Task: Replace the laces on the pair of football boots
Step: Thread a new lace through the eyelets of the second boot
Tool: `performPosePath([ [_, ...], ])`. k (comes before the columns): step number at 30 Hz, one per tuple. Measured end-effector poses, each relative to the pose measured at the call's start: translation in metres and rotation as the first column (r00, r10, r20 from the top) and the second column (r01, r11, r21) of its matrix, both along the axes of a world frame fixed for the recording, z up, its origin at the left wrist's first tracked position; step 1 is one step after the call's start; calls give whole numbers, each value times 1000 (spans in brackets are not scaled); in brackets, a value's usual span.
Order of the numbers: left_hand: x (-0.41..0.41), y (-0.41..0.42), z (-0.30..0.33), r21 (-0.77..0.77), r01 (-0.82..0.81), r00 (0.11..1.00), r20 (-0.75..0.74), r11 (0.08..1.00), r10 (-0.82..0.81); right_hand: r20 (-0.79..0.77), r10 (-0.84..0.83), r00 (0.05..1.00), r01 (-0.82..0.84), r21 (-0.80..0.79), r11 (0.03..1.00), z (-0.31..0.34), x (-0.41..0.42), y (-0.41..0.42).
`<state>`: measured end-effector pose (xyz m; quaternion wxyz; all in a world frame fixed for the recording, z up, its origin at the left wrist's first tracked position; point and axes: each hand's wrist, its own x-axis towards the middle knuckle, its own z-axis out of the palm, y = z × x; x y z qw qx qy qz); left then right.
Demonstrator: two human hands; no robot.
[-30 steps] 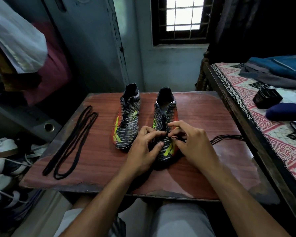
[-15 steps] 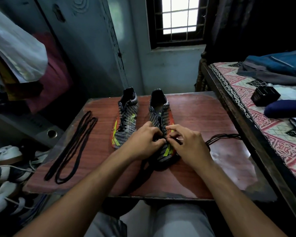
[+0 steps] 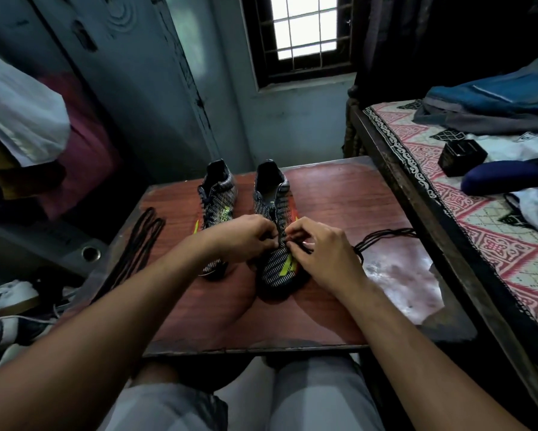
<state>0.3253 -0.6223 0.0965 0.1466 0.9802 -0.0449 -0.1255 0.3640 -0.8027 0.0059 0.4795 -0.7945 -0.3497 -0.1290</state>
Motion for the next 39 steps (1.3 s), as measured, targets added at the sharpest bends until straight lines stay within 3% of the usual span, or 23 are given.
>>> performPosePath([
  [4, -10, 2, -9, 203, 41, 985, 154, 978, -73, 31, -13, 999, 13, -1, 1000, 1, 1, -2],
  [8, -28, 9, -28, 46, -23, 907, 422, 999, 1, 39, -26, 999, 25, 6, 1000, 0, 3, -3],
  [11, -40, 7, -37, -183, -130, 861, 466, 975, 202, 54, -15, 998, 16, -6, 1000, 2, 0, -2],
  [17, -50, -20, -48, -189, -138, 770, 597, 972, 225, 205, -16, 979, 42, -123, 992, 4, -7, 1],
  [23, -53, -5, -66, -327, -67, 805, 541, 943, 245, 222, 2, 975, 7, -40, 999, 10, -13, 2],
  [31, -34, 11, -60, -267, 37, 911, 405, 963, 78, 238, -22, 971, 29, -26, 999, 19, -22, 6],
  [36, -44, 16, -82, -441, 66, 837, 513, 895, 191, 106, -57, 993, 58, -11, 998, 29, -25, 5],
  [39, -47, 14, -94, -484, 57, 785, 563, 873, 260, 163, -18, 987, 37, -119, 992, 37, -21, 12],
])
